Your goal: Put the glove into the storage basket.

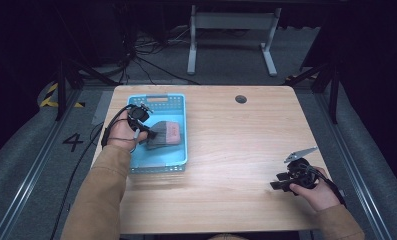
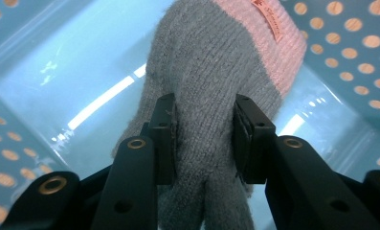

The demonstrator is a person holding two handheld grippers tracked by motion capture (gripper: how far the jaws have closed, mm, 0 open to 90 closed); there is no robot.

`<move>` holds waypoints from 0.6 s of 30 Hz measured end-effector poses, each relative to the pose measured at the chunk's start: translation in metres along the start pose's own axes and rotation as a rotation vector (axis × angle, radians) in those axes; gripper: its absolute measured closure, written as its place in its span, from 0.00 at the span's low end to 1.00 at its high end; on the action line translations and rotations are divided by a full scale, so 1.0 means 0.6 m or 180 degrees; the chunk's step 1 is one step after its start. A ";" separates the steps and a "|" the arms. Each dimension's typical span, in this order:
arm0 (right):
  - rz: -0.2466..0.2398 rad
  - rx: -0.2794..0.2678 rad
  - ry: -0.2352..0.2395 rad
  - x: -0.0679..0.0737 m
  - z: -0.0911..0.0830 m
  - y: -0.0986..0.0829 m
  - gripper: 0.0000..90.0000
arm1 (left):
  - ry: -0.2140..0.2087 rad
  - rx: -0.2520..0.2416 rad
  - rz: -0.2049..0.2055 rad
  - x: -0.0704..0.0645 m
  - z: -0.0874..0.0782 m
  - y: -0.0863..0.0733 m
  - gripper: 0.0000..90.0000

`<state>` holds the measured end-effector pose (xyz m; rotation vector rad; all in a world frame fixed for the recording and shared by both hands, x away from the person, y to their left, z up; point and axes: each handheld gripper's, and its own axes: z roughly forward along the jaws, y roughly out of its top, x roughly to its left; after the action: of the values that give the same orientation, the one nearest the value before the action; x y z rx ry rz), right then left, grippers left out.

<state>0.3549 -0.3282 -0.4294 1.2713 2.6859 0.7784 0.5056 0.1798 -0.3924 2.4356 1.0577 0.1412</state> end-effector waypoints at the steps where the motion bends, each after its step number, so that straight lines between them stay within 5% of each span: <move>1: -0.0010 -0.0004 0.0008 0.001 0.000 0.000 0.56 | -0.0007 0.0021 0.0003 0.000 0.003 0.001 0.73; 5: -0.0035 -0.0010 0.0017 0.003 0.000 0.002 0.56 | -0.0088 0.0032 0.0040 -0.003 0.017 0.009 0.73; 8: -0.0047 -0.0007 0.0018 0.005 0.000 0.001 0.56 | -0.0004 0.0098 0.0094 -0.004 0.024 0.013 0.73; 18: -0.0048 -0.0012 0.0065 0.009 0.003 0.001 0.55 | -0.0055 0.0136 0.0053 0.008 0.038 0.011 0.71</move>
<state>0.3523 -0.3236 -0.4298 1.2475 2.7054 0.7988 0.5196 0.1705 -0.4097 2.4798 1.0431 0.1040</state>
